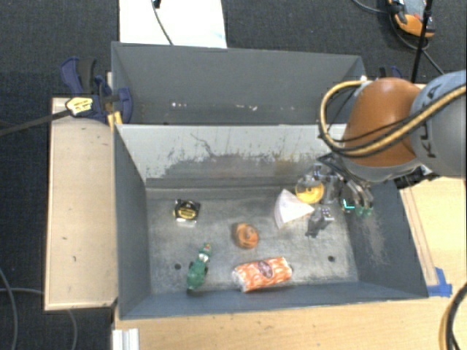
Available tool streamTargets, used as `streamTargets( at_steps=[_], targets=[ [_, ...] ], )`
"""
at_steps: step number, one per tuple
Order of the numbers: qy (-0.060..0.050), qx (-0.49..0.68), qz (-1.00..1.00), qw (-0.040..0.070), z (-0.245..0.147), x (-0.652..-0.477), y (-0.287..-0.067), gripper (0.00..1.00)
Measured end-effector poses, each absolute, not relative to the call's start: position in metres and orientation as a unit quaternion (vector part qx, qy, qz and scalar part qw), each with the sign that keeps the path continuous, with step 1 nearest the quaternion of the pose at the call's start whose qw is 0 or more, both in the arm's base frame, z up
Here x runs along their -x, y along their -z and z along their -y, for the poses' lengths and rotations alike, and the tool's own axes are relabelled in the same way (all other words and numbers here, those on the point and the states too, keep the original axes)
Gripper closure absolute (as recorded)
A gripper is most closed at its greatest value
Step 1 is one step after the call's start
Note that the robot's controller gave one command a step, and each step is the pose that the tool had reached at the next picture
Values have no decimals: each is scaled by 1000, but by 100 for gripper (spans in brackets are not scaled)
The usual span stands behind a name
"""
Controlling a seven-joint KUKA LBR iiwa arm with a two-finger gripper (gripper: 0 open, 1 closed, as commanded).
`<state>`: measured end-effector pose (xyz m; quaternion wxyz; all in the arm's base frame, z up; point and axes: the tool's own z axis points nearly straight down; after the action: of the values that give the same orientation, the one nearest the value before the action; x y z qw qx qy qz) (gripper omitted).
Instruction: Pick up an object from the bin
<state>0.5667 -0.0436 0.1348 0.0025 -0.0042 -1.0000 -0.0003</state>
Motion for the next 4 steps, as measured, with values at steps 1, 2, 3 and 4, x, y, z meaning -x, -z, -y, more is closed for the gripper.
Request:
streamTargets(
  at_steps=[1,2,3,4],
  targets=[
    [0,4,1000,-2,44,-569,-139,0],
    [0,44,999,-3,51,-573,-95,0],
    [0,141,990,-11,33,-582,-79,100],
    [0,141,990,-11,33,-582,-79,100]
  ],
)
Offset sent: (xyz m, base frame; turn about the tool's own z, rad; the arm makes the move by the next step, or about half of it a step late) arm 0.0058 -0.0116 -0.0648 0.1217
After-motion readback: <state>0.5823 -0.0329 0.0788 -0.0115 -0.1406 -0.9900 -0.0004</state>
